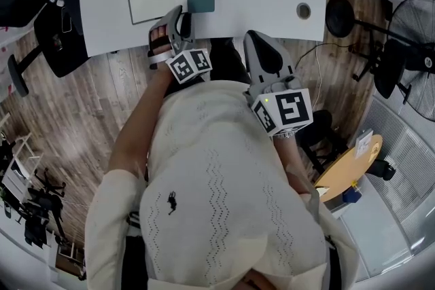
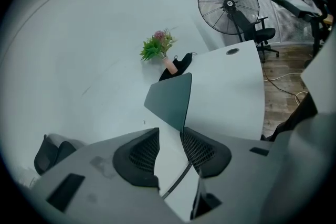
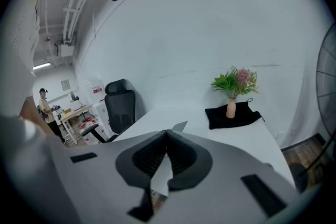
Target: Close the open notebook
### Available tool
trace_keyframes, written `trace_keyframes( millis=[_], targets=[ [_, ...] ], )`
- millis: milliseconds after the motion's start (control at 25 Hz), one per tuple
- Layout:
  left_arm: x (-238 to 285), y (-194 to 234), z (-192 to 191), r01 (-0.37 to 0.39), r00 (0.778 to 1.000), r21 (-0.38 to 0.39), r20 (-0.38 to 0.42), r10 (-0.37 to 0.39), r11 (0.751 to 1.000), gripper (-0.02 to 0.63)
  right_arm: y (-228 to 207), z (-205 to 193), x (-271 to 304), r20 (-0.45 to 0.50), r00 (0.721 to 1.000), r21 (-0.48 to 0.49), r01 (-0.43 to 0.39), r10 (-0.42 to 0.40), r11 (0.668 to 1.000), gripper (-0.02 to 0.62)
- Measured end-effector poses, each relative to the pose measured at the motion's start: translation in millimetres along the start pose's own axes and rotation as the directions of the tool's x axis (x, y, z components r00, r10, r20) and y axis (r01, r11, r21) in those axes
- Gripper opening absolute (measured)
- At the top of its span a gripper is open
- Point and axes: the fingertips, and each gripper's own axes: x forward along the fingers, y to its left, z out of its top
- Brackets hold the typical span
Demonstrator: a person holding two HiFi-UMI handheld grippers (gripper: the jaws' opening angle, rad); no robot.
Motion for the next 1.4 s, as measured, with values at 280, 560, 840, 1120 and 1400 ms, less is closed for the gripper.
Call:
trace_keyframes(
  millis=[280, 560, 840, 1120, 1400],
  targets=[
    [0.7, 2.8, -4.3, 0.006, 1.0, -0.034, 0.0, -0.006, 0.999, 0.143, 10.7, -3.3, -3.3, -0.002, 1.0, -0.007, -0.001, 0.0, 1.0, 0.002],
    [-2.1, 11.1, -7.8, 0.022, 0.999, -0.174, -0.02, -0.026, 0.984, 0.12, 18.7, -3.4, -3.6, 0.002, 1.0, -0.017, 0.001, -0.001, 1.0, 0.002],
    [-4.0, 14.6, -20.2, 0.028, 0.998, -0.259, -0.038, -0.04, 0.965, 0.095, 30.2, -7.8, -2.6, -0.006, 1.0, -0.024, 0.0, 0.0, 1.0, 0.002],
    [-5.8, 25.5, -42.1, 0.014, 0.997, -0.312, -0.067, -0.037, 0.95, 0.083, 40.6, -7.5, 1.8, -0.007, 1.0, -0.031, -0.009, 0.008, 0.999, 0.002],
    [-9.1, 30.2, -46.1, 0.031, 0.997, -0.366, -0.059, -0.057, 0.93, 0.092, 48.5, -7.1, 3.5, -0.013, 1.0, -0.042, -0.019, 0.019, 0.999, 0.002]
  ],
)
